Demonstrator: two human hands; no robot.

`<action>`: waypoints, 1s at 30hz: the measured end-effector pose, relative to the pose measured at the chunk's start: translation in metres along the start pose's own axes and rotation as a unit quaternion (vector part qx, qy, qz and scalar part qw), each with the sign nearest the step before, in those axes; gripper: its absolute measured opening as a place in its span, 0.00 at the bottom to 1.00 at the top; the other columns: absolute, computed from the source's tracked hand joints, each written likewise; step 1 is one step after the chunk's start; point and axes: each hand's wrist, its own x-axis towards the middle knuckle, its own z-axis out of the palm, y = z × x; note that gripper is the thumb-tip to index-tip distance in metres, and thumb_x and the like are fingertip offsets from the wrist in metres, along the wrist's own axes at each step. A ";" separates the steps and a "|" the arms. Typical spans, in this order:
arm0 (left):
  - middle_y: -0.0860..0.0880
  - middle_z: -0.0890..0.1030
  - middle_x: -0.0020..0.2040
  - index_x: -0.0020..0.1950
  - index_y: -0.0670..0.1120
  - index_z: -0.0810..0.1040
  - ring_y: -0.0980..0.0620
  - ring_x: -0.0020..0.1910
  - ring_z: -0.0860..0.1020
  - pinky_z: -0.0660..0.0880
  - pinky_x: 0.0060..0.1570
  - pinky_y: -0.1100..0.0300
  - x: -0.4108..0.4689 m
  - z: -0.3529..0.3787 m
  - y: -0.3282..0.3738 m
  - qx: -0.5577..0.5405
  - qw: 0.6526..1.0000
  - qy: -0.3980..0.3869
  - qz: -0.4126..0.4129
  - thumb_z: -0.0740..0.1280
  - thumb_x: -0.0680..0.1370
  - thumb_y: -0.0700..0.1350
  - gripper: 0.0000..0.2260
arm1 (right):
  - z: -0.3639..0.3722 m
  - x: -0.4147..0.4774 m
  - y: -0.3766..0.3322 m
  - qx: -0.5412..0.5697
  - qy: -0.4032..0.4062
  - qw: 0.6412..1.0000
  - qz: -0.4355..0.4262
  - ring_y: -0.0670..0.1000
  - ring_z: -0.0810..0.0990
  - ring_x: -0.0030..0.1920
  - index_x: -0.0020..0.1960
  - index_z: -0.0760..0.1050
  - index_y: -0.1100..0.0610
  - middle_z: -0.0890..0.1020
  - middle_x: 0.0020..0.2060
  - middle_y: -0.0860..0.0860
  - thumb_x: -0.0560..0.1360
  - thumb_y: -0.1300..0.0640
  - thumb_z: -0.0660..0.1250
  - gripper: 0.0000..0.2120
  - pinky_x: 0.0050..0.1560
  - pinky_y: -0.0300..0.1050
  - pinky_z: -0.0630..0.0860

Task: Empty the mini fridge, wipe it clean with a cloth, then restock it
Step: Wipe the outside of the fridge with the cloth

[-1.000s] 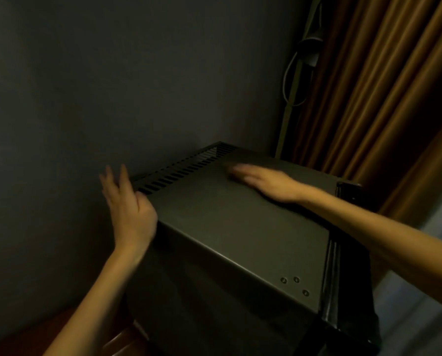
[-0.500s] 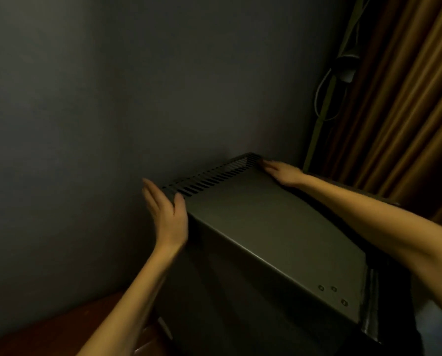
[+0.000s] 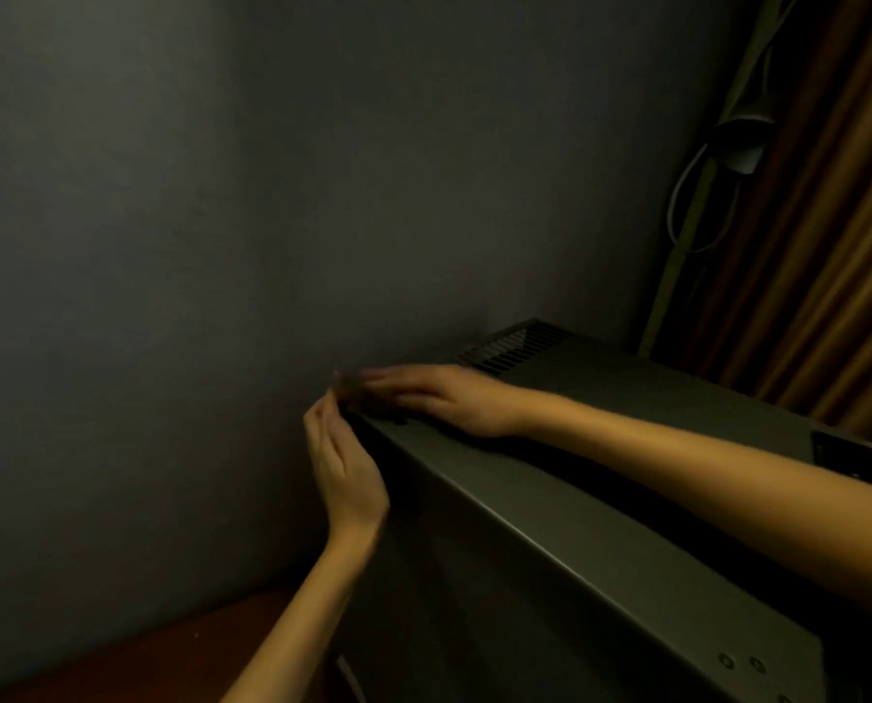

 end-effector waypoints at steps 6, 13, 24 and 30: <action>0.54 0.64 0.62 0.74 0.45 0.65 0.61 0.61 0.66 0.60 0.60 0.72 0.003 0.002 0.001 0.099 0.994 -0.020 0.031 0.54 0.81 0.50 0.22 | -0.050 -0.031 0.130 -0.143 0.106 0.962 0.205 0.55 0.70 0.70 0.70 0.72 0.54 0.72 0.70 0.53 0.80 0.68 0.57 0.21 0.69 0.45 0.63; 0.53 0.62 0.61 0.75 0.42 0.61 0.61 0.62 0.63 0.57 0.61 0.73 0.006 0.012 -0.003 0.067 0.997 -0.019 0.045 0.51 0.78 0.50 0.26 | -0.065 -0.017 0.182 -0.131 0.171 0.865 0.453 0.59 0.76 0.59 0.67 0.73 0.60 0.76 0.63 0.60 0.82 0.58 0.56 0.16 0.58 0.48 0.72; 0.43 0.48 0.76 0.78 0.43 0.40 0.54 0.74 0.50 0.48 0.72 0.62 -0.007 0.005 0.000 0.067 0.998 0.008 0.012 0.52 0.78 0.43 0.32 | 0.019 0.057 -0.020 -0.025 0.049 0.998 -0.009 0.51 0.72 0.67 0.70 0.72 0.56 0.76 0.67 0.52 0.81 0.63 0.58 0.18 0.65 0.41 0.66; 0.49 0.53 0.78 0.79 0.46 0.48 0.54 0.76 0.53 0.49 0.73 0.64 0.015 0.001 0.002 0.050 0.993 -0.111 -0.007 0.49 0.84 0.43 0.23 | -0.033 0.002 0.072 -0.054 0.089 0.986 0.128 0.50 0.73 0.66 0.65 0.76 0.60 0.78 0.64 0.55 0.79 0.71 0.59 0.18 0.71 0.55 0.66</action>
